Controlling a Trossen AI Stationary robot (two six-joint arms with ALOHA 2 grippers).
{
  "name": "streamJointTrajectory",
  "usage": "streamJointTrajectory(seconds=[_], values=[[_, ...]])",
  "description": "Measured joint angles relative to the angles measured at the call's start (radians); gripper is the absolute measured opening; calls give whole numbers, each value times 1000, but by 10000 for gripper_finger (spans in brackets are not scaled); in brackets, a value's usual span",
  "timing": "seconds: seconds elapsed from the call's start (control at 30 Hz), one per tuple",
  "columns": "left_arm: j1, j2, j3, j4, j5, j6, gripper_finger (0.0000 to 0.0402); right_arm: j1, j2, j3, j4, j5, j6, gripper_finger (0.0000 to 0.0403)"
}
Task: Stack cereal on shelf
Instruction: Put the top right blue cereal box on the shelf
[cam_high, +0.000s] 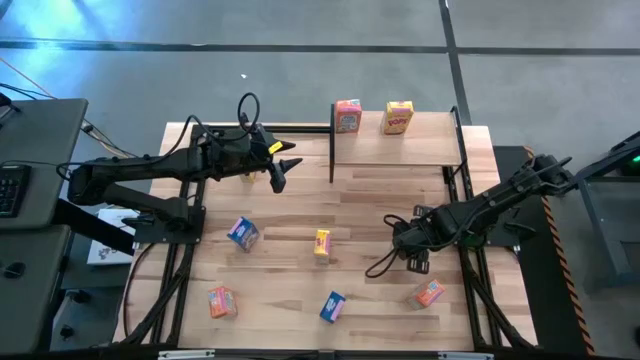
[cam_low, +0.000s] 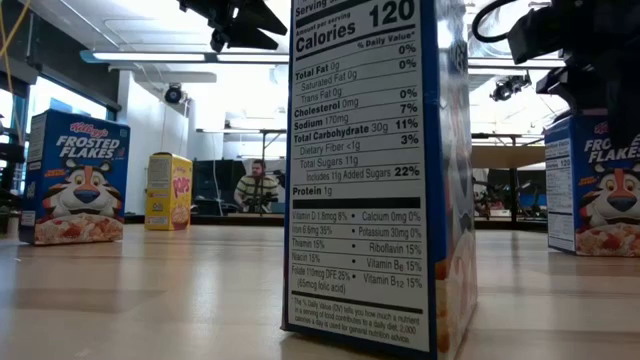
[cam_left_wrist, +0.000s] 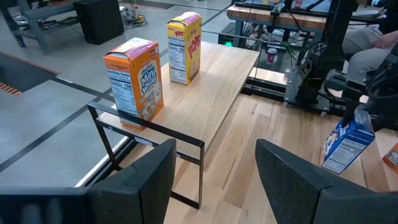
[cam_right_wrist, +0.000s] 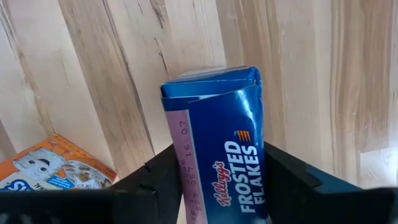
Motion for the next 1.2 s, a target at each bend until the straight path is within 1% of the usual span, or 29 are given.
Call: streamJointTrajectory(seconds=[0.13,0.27,0.5,0.7,0.87,1.03,1.2], values=[[0,0,0,0,0,0,211,-10,0,8,-13,-9,-7,161],[0,0,0,0,0,0,211,-32,0,61,-61,-16,-38,162],[0,0,0,0,0,0,211,-111,0,200,-226,45,-147,162],[0,0,0,0,0,0,211,-217,0,343,-361,75,-275,162],[0,0,0,0,0,0,211,-307,0,469,-464,138,-379,162],[0,0,0,0,0,0,211,-407,-20,550,-466,179,-529,162],[0,0,0,0,0,0,211,-524,-53,571,-465,193,-639,162]])
